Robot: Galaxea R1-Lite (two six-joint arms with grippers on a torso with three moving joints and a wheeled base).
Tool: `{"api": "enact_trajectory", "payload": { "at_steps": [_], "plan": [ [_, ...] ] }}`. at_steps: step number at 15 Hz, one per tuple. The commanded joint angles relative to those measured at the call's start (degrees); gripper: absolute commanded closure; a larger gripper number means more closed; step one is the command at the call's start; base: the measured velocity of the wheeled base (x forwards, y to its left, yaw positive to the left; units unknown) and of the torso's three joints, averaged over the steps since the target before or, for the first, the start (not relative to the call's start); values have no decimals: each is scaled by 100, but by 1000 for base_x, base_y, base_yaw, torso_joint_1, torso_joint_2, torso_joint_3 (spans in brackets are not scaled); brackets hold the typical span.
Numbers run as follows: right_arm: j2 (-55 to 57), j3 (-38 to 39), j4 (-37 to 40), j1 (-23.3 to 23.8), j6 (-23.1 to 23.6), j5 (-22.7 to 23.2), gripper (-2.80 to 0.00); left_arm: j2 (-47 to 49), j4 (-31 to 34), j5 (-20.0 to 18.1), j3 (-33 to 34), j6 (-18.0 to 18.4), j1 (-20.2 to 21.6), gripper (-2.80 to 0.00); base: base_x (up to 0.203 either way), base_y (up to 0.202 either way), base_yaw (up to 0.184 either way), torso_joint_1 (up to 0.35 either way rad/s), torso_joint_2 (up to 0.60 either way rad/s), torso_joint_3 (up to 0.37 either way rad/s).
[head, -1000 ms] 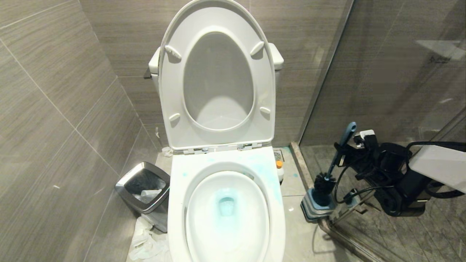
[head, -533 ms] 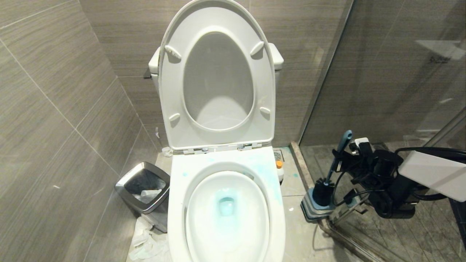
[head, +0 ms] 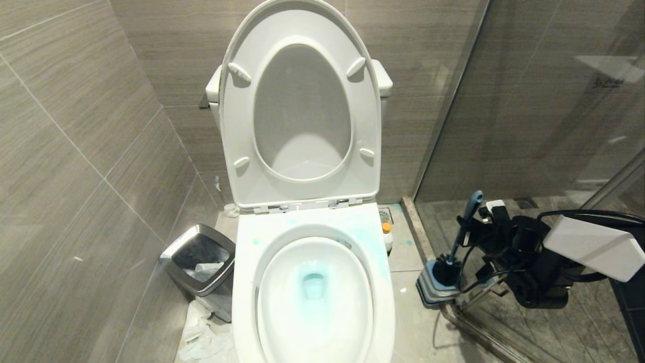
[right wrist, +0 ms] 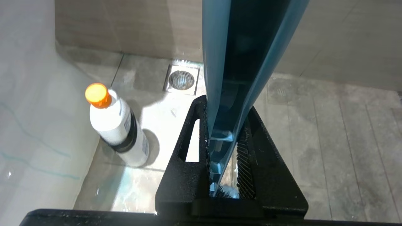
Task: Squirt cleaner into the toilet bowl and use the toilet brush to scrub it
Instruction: Put the toilet brush back
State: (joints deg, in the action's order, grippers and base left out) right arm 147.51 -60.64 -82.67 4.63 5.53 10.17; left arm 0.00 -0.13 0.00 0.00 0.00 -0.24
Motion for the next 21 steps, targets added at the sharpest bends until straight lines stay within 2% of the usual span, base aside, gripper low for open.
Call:
{"api": "enact_trajectory", "payload": {
  "at_steps": [1,12,21],
  "plan": [
    [102,-1,-48,-6,9,12,0,0,-4,0,0,0,-2,0,0,0,0,0,0,0],
    [128,-1,-30,-6,45,29,0,0,5,9,0,0,-2,0,0,0,0,0,0,0],
    [-33,38,-30,-6,45,38,0,0,5,9,0,18,-2,0,0,0,0,3,3,-125]
  ]
}}
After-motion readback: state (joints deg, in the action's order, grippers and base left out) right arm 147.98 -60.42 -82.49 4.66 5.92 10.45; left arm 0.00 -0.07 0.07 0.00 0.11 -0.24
